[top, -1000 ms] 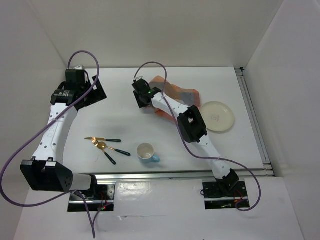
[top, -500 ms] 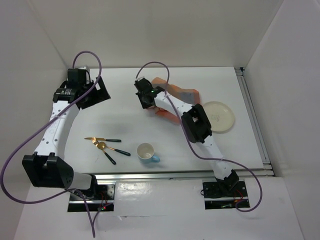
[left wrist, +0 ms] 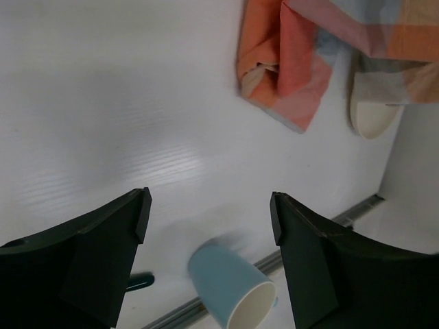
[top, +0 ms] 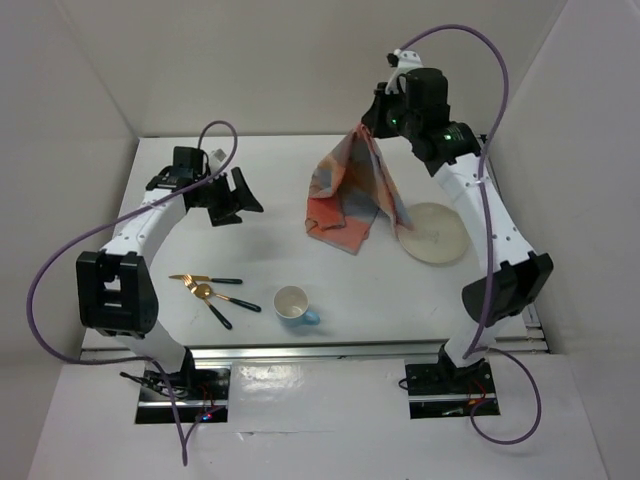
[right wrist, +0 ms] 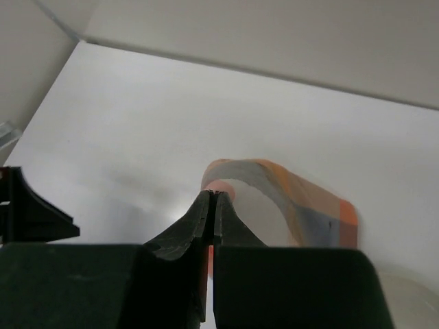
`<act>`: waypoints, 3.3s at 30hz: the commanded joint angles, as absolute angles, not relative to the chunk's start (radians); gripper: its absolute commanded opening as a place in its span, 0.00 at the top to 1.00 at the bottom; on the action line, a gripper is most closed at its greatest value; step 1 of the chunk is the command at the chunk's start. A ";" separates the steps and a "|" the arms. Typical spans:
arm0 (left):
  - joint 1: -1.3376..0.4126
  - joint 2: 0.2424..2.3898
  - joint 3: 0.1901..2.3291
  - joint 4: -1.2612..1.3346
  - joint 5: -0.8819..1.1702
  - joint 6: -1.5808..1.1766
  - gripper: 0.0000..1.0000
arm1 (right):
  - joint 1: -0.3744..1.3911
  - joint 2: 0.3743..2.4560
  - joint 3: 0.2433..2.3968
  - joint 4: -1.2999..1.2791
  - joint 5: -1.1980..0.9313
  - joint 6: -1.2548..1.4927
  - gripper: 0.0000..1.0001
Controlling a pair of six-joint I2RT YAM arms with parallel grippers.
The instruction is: Set the dinner table for one person
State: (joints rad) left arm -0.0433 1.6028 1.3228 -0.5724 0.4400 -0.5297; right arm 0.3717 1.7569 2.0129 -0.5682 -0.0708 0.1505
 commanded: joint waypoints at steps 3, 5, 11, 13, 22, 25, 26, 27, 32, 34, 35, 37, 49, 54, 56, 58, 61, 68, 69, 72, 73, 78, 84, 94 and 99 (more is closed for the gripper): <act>-0.129 1.699 1.334 -0.394 0.621 -0.575 0.18 | 0.312 1.625 1.844 -0.552 -0.224 0.150 1.00; -0.191 1.753 1.393 -0.394 0.612 -0.528 0.37 | 0.275 1.605 1.825 -0.552 -0.247 0.150 1.00; -0.359 1.905 1.519 -0.451 0.506 -0.468 1.00 | 0.210 1.592 1.795 -0.565 -0.279 0.161 1.00; -0.389 1.921 1.519 -0.419 0.471 -0.524 0.89 | 0.196 1.592 1.786 -0.565 -0.310 0.161 1.00; -0.431 2.074 1.607 -0.365 0.402 -0.788 0.52 | 0.153 1.583 1.776 -0.565 -0.344 0.161 1.00; -0.451 2.103 1.657 -0.387 0.336 -0.822 0.43 | 0.143 1.574 1.764 -0.565 -0.354 0.161 1.00; -0.451 2.121 1.678 -0.399 0.321 -0.831 0.43 | 0.132 1.574 1.764 -0.565 -0.365 0.161 1.00; -0.451 2.121 1.678 -0.399 0.311 -0.831 0.40 | 0.132 1.565 1.752 -0.565 -0.365 0.161 1.00; -0.451 2.197 1.800 -0.446 0.278 -0.844 0.39 | 0.100 1.565 1.752 -0.574 -0.393 0.161 1.00; -0.451 2.224 1.812 -0.457 0.278 -0.844 0.39 | 0.100 1.556 1.741 -0.574 -0.393 0.161 1.00; -0.451 2.224 1.825 -0.457 0.290 -0.844 0.43 | 0.091 1.555 1.741 -0.574 -0.402 0.161 1.00; -0.460 2.250 1.847 -0.469 0.290 -0.834 0.45 | 0.091 1.555 1.741 -0.574 -0.402 0.161 1.00; -0.460 2.232 1.779 -0.474 0.290 -0.824 0.52 | 0.071 1.546 1.723 -0.574 -0.413 0.161 1.00; -0.460 2.200 1.799 -0.483 0.290 -0.824 0.89 | 0.071 1.537 1.723 -0.584 -0.403 0.161 1.00; -0.460 2.172 1.822 -0.517 0.281 -0.813 0.98 | 0.071 1.537 1.723 -0.584 -0.403 0.161 1.00; -0.460 2.148 1.832 -0.538 0.261 -0.787 1.00 | 0.071 1.537 1.723 -0.594 -0.394 0.161 1.00; -0.460 2.086 1.858 -0.580 0.241 -0.749 1.00 | 0.061 1.528 1.733 -0.603 -0.383 0.161 1.00; -0.374 1.860 1.925 -0.707 0.207 -0.686 1.00 | 0.028 1.487 1.764 -0.612 -0.374 0.181 1.00; -0.339 1.821 1.913 -0.707 0.207 -0.686 1.00 | 0.028 1.486 1.785 -0.612 -0.374 0.190 1.00; -0.278 1.689 1.896 -0.707 0.198 -0.652 1.00 | 0.028 1.474 1.837 -0.649 -0.374 0.190 1.00; -0.231 1.668 1.911 -0.707 0.198 -0.652 1.00 | 0.028 1.460 1.850 -0.649 -0.374 0.190 1.00; -0.094 1.602 2.043 -0.788 0.207 -0.604 1.00 | 0.018 1.439 1.930 -0.712 -0.385 0.179 1.00; 0.012 1.601 2.133 -0.756 0.244 -0.584 1.00 | 0.018 1.474 1.980 -0.678 -0.429 0.189 1.00; 0.061 1.859 2.336 -0.713 0.353 -0.574 1.00 | 0.018 1.808 2.229 -0.512 -0.495 0.216 1.00; 0.071 1.976 2.463 -0.694 0.397 -0.586 1.00 | 0.009 1.902 2.275 -0.399 -0.518 0.268 1.00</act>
